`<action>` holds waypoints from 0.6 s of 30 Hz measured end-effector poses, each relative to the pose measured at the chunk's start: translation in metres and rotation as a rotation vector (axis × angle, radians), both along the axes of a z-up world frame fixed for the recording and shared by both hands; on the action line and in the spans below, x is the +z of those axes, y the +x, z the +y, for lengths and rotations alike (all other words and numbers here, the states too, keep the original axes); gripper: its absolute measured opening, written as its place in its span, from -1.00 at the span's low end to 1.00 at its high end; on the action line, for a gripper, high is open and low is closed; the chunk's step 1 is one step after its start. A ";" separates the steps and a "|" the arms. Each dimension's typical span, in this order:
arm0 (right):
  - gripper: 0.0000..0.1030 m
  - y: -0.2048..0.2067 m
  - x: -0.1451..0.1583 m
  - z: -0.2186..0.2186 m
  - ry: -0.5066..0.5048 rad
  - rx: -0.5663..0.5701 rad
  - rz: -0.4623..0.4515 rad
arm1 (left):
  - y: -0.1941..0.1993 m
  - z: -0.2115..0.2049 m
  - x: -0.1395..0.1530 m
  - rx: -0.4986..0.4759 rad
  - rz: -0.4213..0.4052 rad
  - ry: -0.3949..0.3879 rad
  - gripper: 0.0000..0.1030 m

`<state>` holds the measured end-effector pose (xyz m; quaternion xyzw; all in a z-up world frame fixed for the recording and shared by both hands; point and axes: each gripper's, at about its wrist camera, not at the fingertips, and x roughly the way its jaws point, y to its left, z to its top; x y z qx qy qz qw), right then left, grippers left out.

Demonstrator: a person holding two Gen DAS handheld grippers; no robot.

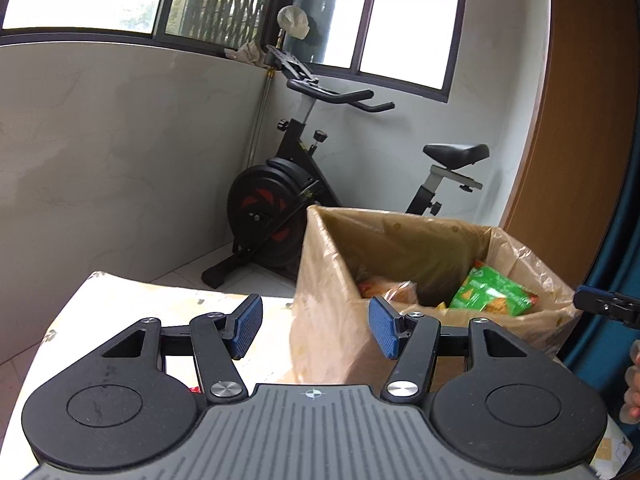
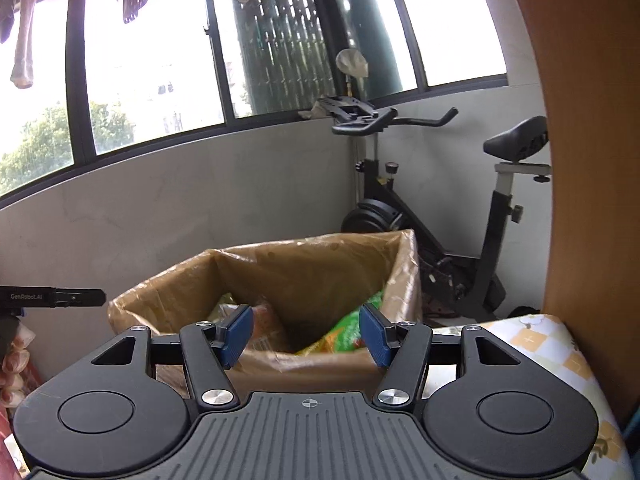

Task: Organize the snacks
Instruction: 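Open both tools to drop the packs into the box, then lower both tools back to the snacks beside the box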

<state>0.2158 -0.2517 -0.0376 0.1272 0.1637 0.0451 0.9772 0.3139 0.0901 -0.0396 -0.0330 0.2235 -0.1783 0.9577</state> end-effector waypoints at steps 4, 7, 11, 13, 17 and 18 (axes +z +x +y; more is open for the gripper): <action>0.08 -0.021 -0.010 0.012 -0.107 0.017 -0.015 | -0.011 0.018 -0.017 0.043 0.043 -0.017 0.19; 0.07 -0.027 -0.021 0.024 -0.135 0.058 0.021 | -0.014 0.025 -0.030 0.069 0.080 -0.045 0.19; 0.06 -0.032 -0.043 0.042 -0.157 0.096 0.097 | -0.020 0.033 -0.054 0.100 0.134 -0.063 0.19; 0.06 -0.031 -0.055 0.049 -0.156 0.116 0.134 | -0.022 0.035 -0.063 0.106 0.157 -0.073 0.18; 0.06 -0.025 -0.083 0.060 -0.156 0.179 0.230 | -0.027 0.038 -0.077 0.116 0.189 -0.067 0.18; 0.06 -0.021 -0.091 0.063 -0.163 0.196 0.257 | -0.028 0.038 -0.079 0.118 0.195 -0.065 0.18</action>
